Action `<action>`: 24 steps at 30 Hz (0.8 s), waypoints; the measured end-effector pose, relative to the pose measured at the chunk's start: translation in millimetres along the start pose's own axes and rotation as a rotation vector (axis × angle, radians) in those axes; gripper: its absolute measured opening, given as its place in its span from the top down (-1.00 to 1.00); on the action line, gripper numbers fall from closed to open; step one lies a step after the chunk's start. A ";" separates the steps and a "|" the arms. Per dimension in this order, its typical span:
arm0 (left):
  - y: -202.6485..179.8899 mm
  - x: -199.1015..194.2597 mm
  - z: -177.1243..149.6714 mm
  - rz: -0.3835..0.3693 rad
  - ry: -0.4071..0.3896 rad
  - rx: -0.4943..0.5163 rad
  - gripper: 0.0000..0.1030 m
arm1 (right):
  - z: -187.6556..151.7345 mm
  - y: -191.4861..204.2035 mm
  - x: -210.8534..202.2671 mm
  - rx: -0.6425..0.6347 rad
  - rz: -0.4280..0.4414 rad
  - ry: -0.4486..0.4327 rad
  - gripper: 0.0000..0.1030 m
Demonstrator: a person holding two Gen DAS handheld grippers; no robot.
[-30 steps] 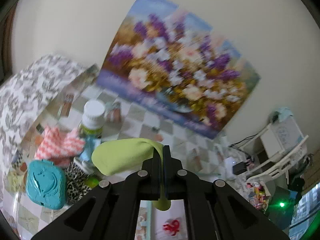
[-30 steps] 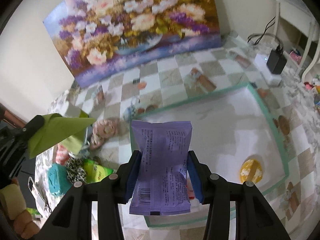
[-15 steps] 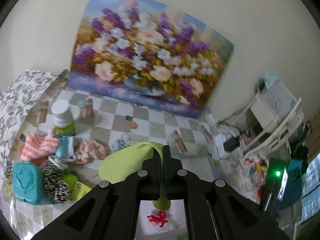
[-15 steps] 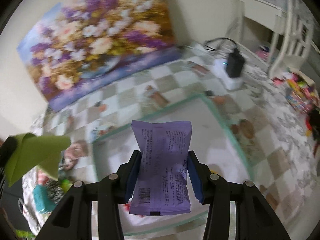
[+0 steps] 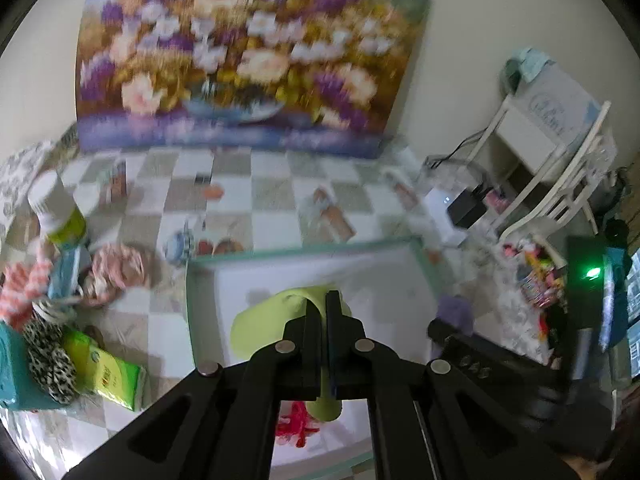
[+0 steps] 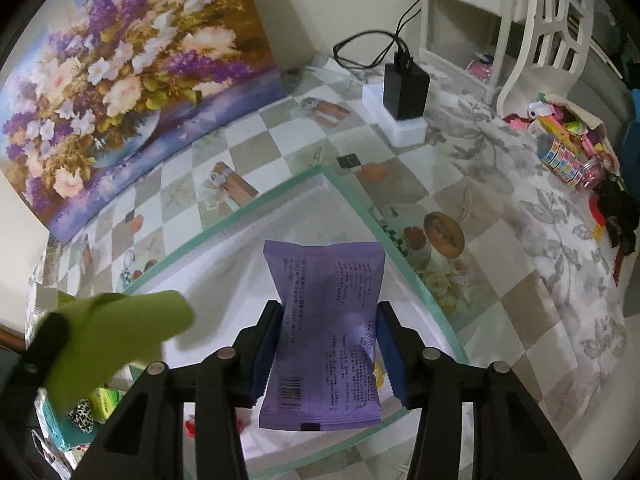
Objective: Organize soft objects
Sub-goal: 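Drop the green cloth into the tray with the left tool while the right tool releases the packet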
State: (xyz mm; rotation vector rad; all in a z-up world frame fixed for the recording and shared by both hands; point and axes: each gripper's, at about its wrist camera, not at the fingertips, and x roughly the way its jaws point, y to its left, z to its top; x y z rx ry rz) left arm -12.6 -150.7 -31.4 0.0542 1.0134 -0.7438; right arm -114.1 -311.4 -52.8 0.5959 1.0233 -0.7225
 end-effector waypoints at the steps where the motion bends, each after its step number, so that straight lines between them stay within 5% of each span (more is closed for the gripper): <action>1: 2.7 6.5 -2.3 0.010 0.019 -0.004 0.96 | -0.4 0.9 2.9 -0.004 0.003 0.007 0.00; 4: 11.6 18.8 -6.6 0.039 0.059 -0.022 0.92 | -2.1 3.5 10.9 -0.014 0.003 0.031 0.00; 6: 17.4 23.7 -8.2 0.057 0.079 -0.039 0.65 | -3.2 4.7 15.6 -0.020 0.008 0.050 -0.03; 8: 24.3 27.6 -10.2 0.094 0.098 -0.062 -0.25 | -4.6 5.9 20.6 -0.021 0.015 0.074 -0.20; 9: 26.3 28.5 -10.3 0.110 0.101 -0.068 -0.35 | -5.1 6.5 22.1 -0.024 0.014 0.081 -0.28; 24: 60.2 40.6 -19.6 0.187 0.167 -0.149 -0.86 | -10.7 10.0 36.7 -0.058 -0.069 0.139 -1.00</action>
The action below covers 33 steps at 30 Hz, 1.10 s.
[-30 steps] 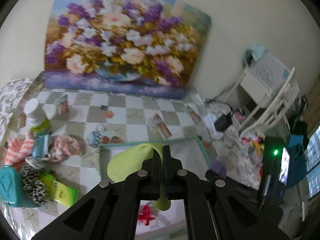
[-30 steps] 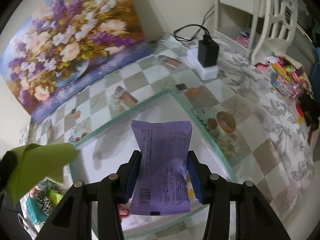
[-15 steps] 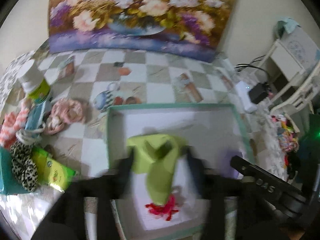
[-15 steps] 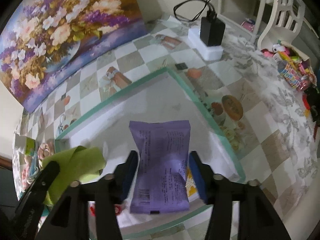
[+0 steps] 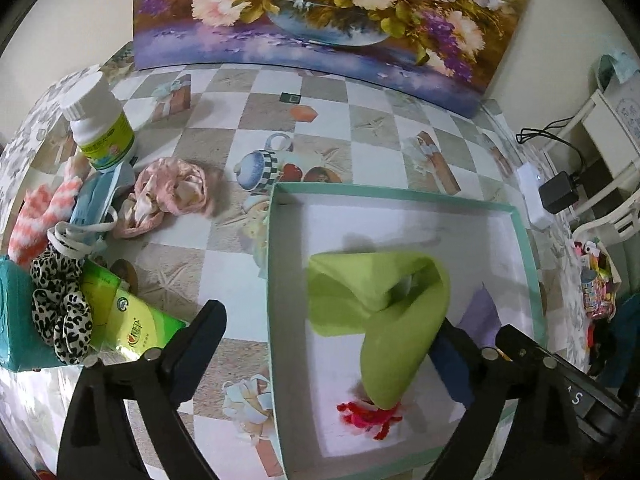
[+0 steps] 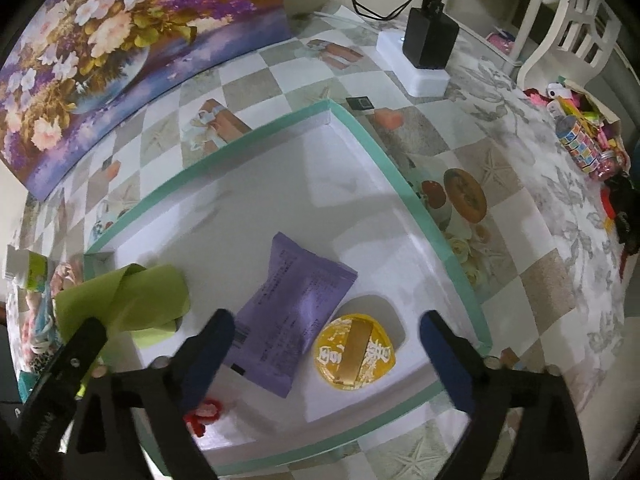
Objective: Organize soft objects
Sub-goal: 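Drop the green cloth into the tray with the left tool while the right tool releases the packet, then move both tools back over the pile of soft items beside the tray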
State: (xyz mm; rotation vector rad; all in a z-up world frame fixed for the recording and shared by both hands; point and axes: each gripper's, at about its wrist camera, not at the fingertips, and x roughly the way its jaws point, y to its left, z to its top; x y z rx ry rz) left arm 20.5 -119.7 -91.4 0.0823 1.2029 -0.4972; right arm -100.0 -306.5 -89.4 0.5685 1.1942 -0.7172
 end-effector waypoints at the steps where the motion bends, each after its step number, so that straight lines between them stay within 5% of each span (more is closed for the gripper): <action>1: 0.3 1.0 -0.1 0.007 0.004 0.000 -0.86 | 0.1 -0.5 0.4 0.001 -0.007 0.000 -1.00; 8: 5.6 7.9 -2.4 0.021 0.031 -0.016 -0.87 | -1.4 1.6 1.8 -0.019 -0.024 0.007 -1.00; 22: 23.3 -28.2 11.3 -0.074 0.021 -0.096 -0.87 | -3.0 15.2 -1.1 -0.078 -0.052 -0.003 -1.00; 27: 55.0 -37.6 16.7 0.027 0.018 -0.161 -0.87 | -6.7 23.8 1.6 -0.103 -0.051 0.006 -1.00; 33: 110.5 -53.6 23.2 0.237 -0.027 -0.256 -0.87 | -10.1 30.1 1.9 -0.109 -0.026 0.015 -1.00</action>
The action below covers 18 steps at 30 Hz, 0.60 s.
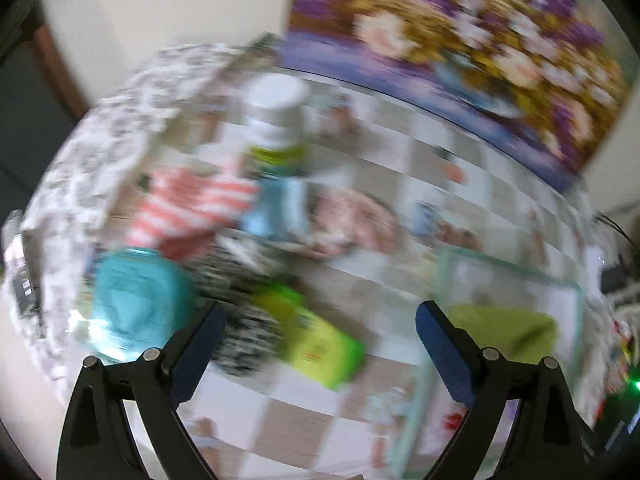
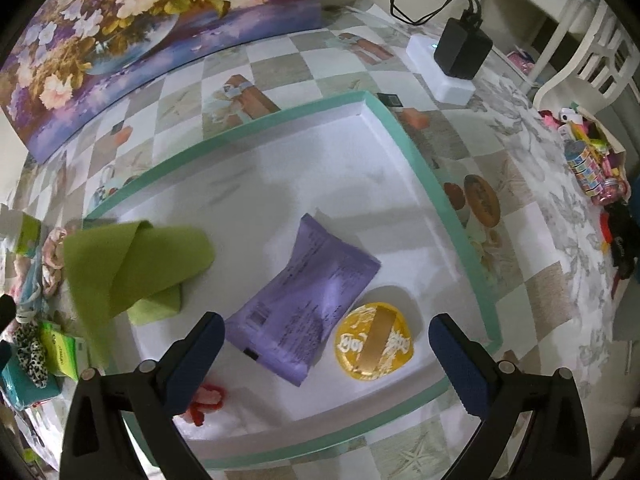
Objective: Organize soft objects
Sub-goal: 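Move both tools back over the pile of soft items beside the tray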
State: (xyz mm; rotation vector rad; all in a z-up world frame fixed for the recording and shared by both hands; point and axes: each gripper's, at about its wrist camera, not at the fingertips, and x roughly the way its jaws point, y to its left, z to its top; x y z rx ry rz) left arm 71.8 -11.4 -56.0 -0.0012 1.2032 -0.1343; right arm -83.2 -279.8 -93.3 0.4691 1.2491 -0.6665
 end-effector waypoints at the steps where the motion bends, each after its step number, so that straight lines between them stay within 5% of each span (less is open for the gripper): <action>1: 11.5 -1.8 3.9 0.021 -0.008 -0.026 -0.87 | -0.1 1.2 -1.4 -0.001 -0.001 -0.005 -1.00; 18: 111.8 -21.8 24.7 0.153 -0.061 -0.256 -0.87 | -10.1 50.5 -72.0 -0.092 0.127 -0.253 -1.00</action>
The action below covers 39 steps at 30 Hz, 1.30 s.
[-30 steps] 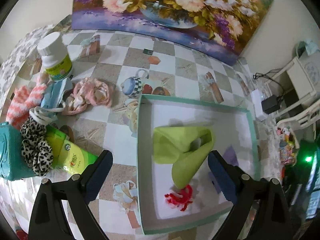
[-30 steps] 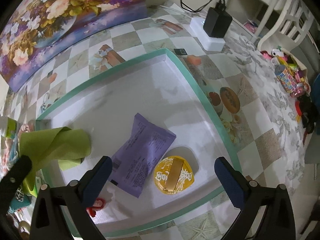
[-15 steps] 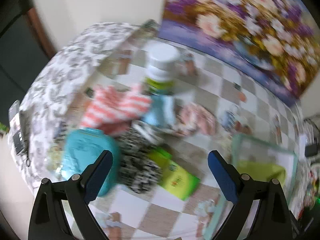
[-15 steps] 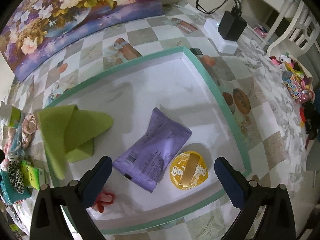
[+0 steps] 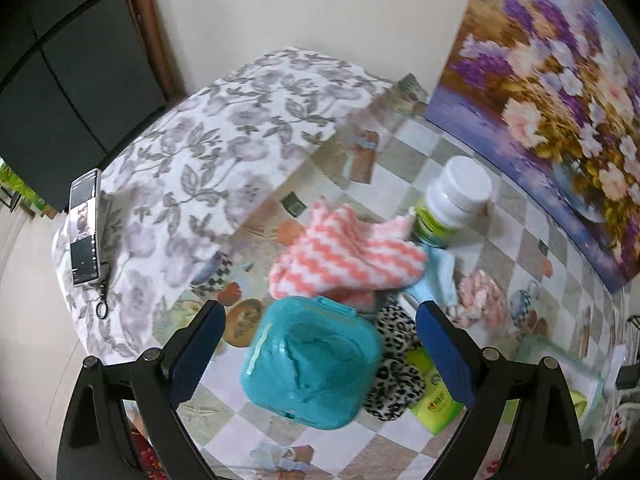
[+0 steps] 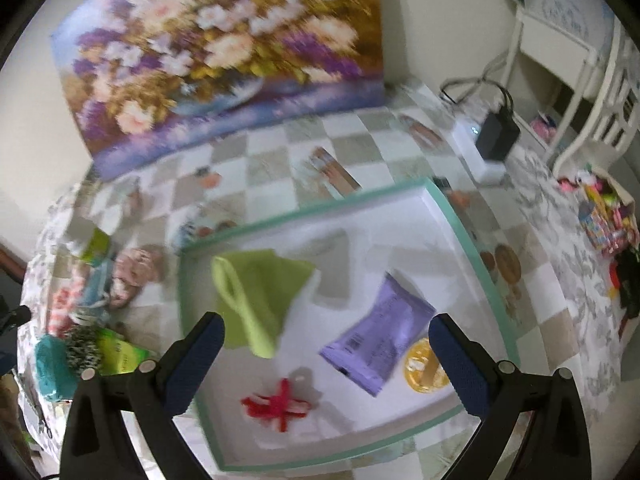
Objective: Organize soft objects
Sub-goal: 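Move both tools back over the pile of soft items beside the tray, then grasp the green tissue pack with the right tool and lift it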
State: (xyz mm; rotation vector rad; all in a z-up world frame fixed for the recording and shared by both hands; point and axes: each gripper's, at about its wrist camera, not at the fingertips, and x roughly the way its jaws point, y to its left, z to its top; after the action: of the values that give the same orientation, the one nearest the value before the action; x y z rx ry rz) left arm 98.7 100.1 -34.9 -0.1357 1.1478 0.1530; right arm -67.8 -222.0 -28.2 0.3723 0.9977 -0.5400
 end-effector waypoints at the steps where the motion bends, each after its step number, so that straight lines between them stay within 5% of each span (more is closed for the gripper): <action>1: 1.8 -0.3 0.7 -0.001 0.000 -0.001 -0.87 | 0.0 6.8 -3.0 -0.015 0.011 -0.010 -1.00; 9: -6.0 1.3 1.2 -0.056 0.030 0.057 -0.87 | -9.4 62.7 -1.7 -0.174 0.121 0.004 -1.00; 18: -43.3 12.5 -7.2 -0.107 0.095 0.232 -0.87 | -33.1 116.3 32.1 -0.301 0.262 0.104 -1.00; 39: -60.6 35.1 -5.3 -0.118 0.144 0.305 -0.83 | -61.5 175.2 75.8 -0.539 0.275 0.170 -0.79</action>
State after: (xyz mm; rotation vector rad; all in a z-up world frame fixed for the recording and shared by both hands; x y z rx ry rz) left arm 119.5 41.4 -67.4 0.0576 1.2895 -0.1389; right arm 25.0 -67.1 -115.4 0.0683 1.1883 0.0197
